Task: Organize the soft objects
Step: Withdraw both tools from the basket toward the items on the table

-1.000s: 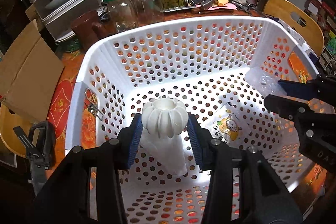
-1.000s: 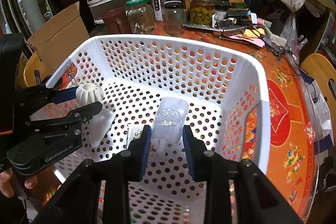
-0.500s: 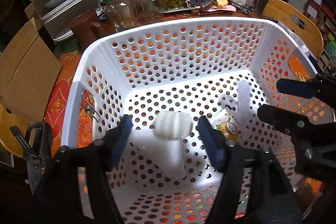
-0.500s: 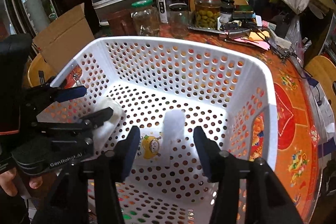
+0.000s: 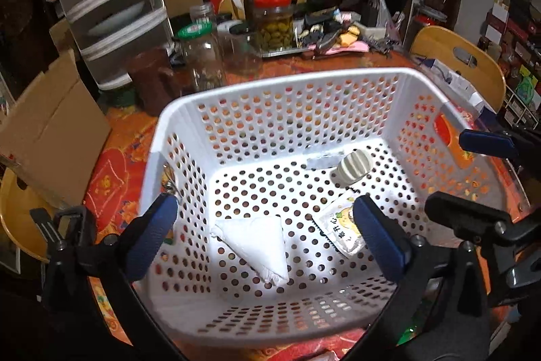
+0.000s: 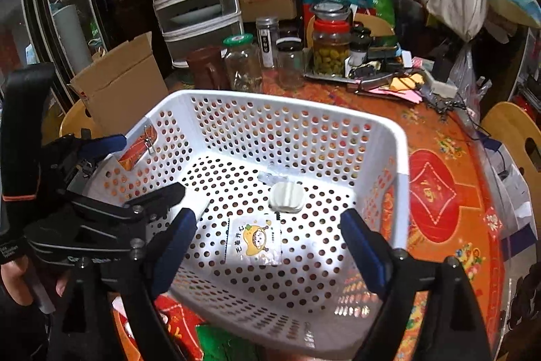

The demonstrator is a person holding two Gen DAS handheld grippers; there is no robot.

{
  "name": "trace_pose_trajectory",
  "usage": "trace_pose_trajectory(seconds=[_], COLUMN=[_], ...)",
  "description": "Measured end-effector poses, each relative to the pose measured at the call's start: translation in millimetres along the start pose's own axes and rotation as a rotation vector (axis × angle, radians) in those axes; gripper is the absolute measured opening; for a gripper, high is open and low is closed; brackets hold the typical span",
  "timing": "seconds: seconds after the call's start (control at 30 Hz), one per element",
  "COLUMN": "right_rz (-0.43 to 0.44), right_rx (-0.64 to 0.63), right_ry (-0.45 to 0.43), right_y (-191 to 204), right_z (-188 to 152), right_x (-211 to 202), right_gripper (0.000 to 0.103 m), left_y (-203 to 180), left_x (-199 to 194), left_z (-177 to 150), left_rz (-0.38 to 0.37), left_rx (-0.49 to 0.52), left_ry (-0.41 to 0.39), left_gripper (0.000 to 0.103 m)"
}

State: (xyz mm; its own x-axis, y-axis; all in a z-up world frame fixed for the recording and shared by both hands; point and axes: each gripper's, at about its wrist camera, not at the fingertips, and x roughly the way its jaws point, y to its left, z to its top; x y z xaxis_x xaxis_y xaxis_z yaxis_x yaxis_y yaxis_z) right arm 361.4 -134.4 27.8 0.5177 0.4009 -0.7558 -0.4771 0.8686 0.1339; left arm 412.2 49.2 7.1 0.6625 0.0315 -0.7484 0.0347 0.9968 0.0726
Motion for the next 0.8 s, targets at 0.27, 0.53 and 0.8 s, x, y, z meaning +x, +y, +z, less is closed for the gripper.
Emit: trace_pose_trajectory(seconds=[0.27,0.53,0.8], right_rz=[0.0,0.002,-0.014], right_rx=[0.001,0.022,0.048], right_ry=[-0.075,-0.137,-0.183], right_y=[4.3,6.1,11.8], right_z=[-26.6,-54.2,-90.6], right_x=[-43.5,-81.0,-111.4], right_gripper=[0.103,0.103,0.103], left_y=[-4.9,-6.1,-7.8], left_x=[-57.0,-109.6,-154.6], left_z=[-20.6,-52.3,-92.1], left_rz=[-0.01,-0.02,-0.016], left_rx=[0.004,-0.02,-0.008], left_ry=[-0.105,-0.187,-0.256], left_gripper=[0.103,0.103,0.103])
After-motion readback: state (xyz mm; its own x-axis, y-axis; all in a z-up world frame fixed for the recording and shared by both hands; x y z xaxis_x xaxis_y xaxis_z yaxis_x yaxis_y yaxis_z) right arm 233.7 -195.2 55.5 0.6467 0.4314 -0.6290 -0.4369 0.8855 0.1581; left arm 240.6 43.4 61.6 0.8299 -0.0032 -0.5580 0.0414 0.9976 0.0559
